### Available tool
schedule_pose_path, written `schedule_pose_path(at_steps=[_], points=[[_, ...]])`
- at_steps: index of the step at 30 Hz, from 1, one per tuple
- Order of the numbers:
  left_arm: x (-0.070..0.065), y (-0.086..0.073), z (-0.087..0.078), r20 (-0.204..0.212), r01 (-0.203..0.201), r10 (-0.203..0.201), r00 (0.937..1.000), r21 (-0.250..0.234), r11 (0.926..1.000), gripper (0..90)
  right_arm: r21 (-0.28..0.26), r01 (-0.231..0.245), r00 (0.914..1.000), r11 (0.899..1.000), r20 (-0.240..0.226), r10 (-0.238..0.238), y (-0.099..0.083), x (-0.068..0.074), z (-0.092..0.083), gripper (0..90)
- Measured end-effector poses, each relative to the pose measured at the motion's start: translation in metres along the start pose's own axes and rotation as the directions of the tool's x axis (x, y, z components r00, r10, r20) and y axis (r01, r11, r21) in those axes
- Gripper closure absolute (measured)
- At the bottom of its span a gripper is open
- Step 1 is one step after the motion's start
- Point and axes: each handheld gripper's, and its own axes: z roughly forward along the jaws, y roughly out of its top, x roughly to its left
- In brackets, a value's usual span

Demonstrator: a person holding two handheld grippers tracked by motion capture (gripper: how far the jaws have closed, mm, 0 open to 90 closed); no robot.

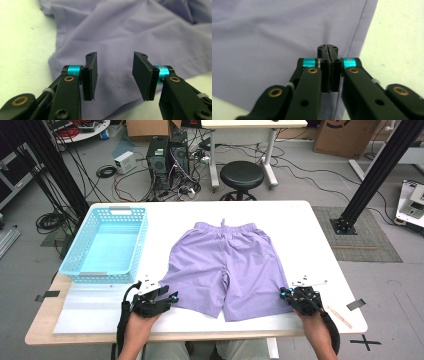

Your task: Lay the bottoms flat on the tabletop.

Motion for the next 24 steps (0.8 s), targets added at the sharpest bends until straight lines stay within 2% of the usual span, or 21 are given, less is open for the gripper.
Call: schedule_pose_path(at_steps=[3,4,6,7,8,9,11,13,15,16,18,19,21,22,23,24], points=[[-0.005,0.000,0.002,-0.018,-0.042,0.042,0.9989,0.037,0.9984,61.9,0.016,0.034,0.9985,0.999,0.041,-0.035,0.000,-0.002,-0.002,90.0],[-0.006,0.000,0.001,-0.023,-0.058,0.059,0.9980,0.042,0.9974,66.8,0.021,0.042,0.9975,0.999,0.056,-0.043,0.000,-0.003,-0.003,90.0],[-0.006,-0.001,-0.002,-0.007,-0.070,0.070,0.9975,0.050,0.9963,84.6,0.025,0.048,0.9951,0.999,0.085,-0.050,-0.002,-0.006,-0.005,90.0],[-0.006,-0.002,-0.004,0.000,-0.081,0.081,0.9967,0.059,0.9950,88.6,0.029,0.050,0.9937,0.998,0.099,-0.053,-0.003,-0.008,-0.007,90.0],[-0.006,-0.003,-0.006,0.006,-0.084,0.084,0.9964,0.061,0.9946,88.9,0.034,0.041,0.9941,0.999,0.099,-0.045,-0.004,-0.010,-0.009,90.0],[-0.007,-0.003,-0.008,0.016,-0.095,0.094,0.9955,0.070,0.9931,89.0,0.043,0.047,0.9933,0.998,0.103,-0.051,-0.005,-0.011,-0.010,90.0],[-0.007,-0.005,-0.013,0.033,-0.091,0.088,0.9956,0.083,0.9924,89.1,0.053,0.058,0.9905,0.997,0.122,-0.064,-0.007,-0.013,-0.014,90.0],[-0.007,-0.008,-0.018,0.029,-0.085,0.083,0.9961,0.079,0.9933,89.0,0.039,0.040,0.9928,0.998,0.112,-0.044,-0.008,-0.016,-0.019,90.0],[-0.005,-0.009,-0.020,0.033,-0.069,0.068,0.9972,0.048,0.9964,88.5,-0.019,-0.006,0.9976,1.000,0.069,0.007,-0.008,-0.019,-0.023,70.1],[-0.003,-0.009,-0.020,0.029,-0.062,0.061,0.9977,0.034,0.9975,86.6,-0.022,-0.043,0.9972,0.999,0.061,0.044,-0.007,-0.021,-0.022,67.8],[-0.001,-0.007,-0.020,0.028,-0.028,0.028,0.9992,0.008,0.9996,74.9,-0.023,-0.061,0.9967,0.998,0.052,0.063,-0.007,-0.024,-0.018,67.7],[0.000,-0.006,-0.020,0.033,-0.022,0.022,0.9992,-0.007,0.9997,72.7,-0.019,-0.077,0.9963,0.997,0.037,0.078,-0.008,-0.024,-0.014,67.8],[0.000,-0.004,-0.021,0.033,-0.017,0.018,0.9993,-0.035,0.9992,66.4,-0.003,-0.068,0.9972,0.998,0.032,0.068,-0.010,-0.021,-0.008,70.3],[0.000,-0.003,-0.021,0.040,-0.010,0.012,0.9991,-0.051,0.9986,64.7,-0.016,-0.060,0.9976,0.998,0.034,0.061,-0.011,-0.021,-0.008,75.9],[0.001,-0.001,-0.021,0.043,-0.010,0.013,0.9990,-0.070,0.9975,64.6,-0.011,-0.059,0.9978,0.998,0.029,0.059,-0.011,-0.022,-0.009,90.0],[0.002,0.001,-0.021,0.045,0.001,0.003,0.9990,-0.082,0.9966,63.5,-0.001,-0.042,0.9984,0.999,0.039,0.042,-0.011,-0.023,-0.010,90.0]])
